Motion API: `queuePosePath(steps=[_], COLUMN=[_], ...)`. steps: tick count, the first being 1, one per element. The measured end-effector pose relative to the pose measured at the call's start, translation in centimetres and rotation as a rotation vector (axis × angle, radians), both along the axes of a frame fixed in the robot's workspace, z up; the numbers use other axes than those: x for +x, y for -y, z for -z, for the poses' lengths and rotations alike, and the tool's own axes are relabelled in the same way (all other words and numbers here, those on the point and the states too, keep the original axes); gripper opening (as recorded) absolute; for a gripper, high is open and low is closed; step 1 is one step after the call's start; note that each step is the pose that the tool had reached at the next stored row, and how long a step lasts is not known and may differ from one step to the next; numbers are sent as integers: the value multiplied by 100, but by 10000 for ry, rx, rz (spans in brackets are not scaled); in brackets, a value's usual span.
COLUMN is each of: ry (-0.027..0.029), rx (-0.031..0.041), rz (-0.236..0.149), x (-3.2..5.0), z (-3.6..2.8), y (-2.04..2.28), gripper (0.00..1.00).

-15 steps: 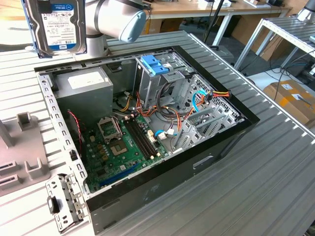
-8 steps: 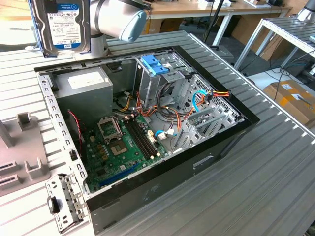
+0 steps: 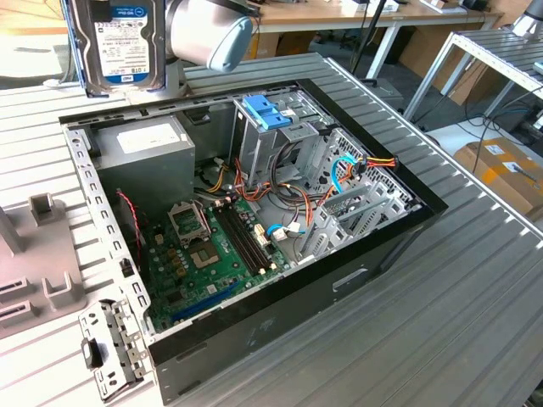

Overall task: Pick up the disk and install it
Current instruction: 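Pick up the disk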

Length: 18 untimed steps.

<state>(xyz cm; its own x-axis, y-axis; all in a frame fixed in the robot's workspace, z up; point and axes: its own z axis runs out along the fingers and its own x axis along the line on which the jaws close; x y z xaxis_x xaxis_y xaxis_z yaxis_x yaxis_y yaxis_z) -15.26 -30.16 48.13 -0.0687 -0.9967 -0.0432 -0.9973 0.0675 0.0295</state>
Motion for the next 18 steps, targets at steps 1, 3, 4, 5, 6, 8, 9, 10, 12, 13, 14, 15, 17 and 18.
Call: queuePosePath(steps=[1, 3, 4, 5, 6, 8, 9, 10, 12, 13, 14, 15, 17, 18], ry=[-1, 0, -1, -1, -1, -1, -1, -1, -1, -1, 0, 0, -1, -1], rx=[0, 0, -1, 0, 0, 0, -1, -1, -1, 0, 0, 0, 0, -1], rz=[0, 0, -1, 0, -1, 0, 0, 0, -1, 0, 0, -1, 0, 0], x=[23, 59, 84, 97, 110, 134, 148, 159, 193, 213, 227, 238, 272, 285], z=[0, 0, 0, 0, 0, 0, 0, 0, 0, 0, 0, 0, 0, 0], y=[0, 0, 0, 0, 0, 0, 0, 0, 0, 0, 0, 0, 0, 0], gripper=[36, 36, 36, 36, 36, 36, 36, 36, 36, 36, 36, 36, 36, 36])
